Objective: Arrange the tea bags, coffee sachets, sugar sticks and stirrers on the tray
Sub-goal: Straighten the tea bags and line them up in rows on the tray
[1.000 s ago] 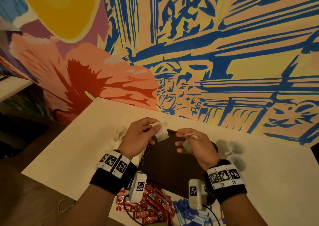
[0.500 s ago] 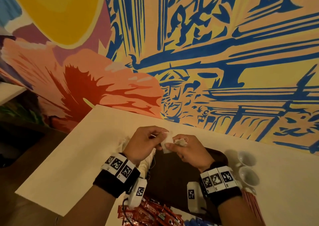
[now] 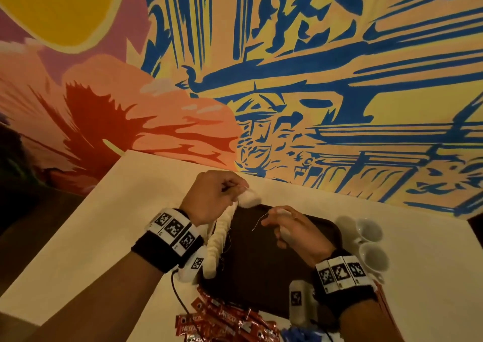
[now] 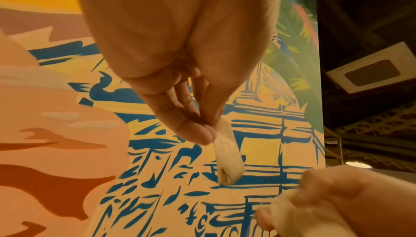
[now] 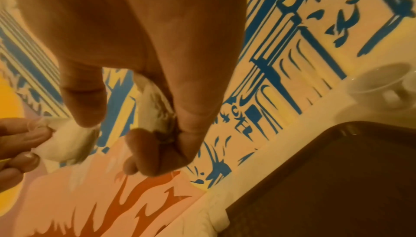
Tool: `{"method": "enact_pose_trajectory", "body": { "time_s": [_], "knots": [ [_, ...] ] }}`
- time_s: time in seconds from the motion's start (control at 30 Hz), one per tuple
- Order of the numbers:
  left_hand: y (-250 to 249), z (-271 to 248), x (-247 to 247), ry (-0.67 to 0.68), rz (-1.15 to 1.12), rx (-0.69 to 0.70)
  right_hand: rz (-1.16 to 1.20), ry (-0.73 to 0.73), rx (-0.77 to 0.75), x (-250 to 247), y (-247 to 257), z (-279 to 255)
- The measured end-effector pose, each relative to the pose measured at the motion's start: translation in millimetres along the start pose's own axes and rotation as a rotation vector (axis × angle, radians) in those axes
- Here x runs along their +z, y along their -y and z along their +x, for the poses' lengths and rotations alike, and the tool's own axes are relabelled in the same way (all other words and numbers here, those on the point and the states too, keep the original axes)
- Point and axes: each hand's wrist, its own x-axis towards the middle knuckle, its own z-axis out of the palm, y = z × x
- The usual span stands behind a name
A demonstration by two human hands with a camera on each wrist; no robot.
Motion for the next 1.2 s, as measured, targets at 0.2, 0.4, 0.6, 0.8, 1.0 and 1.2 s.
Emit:
{"method": "enact_pose_trajectory", "body": {
  "time_s": [0.2, 0.4, 0.6, 0.8, 1.0, 1.2],
  "knots": [
    [53.6, 42.2, 26.6, -0.049, 0.077, -0.053, 0.114, -0.079, 0.176, -19.8, -14.0, 5.5],
    [114.0, 77.5, 58.3, 0.014, 0.267, -0.233, 0.069, -0.088, 0.250, -25.8, -34.9, 5.3],
    [153.3, 94.6, 83.3, 0.212, 0.394, -0.284, 0.002, -0.007, 0.270, -31.8, -52.8, 3.2],
    [176.3, 113.4, 105.5, 0.320, 0.441, -0.293, -0.028, -0.011, 0.294, -31.4, -62.6, 7.0],
    [186.8, 128.9, 113.8, 0.365, 0.527, -0.332, 0.003, -0.025, 0.318, -38.3, -64.8, 13.1],
    [188.6, 142.6, 115.0, 0.382, 0.630, -0.295, 0.058, -0.018, 0.355, -39.0, -67.0, 16.1]
  ]
}}
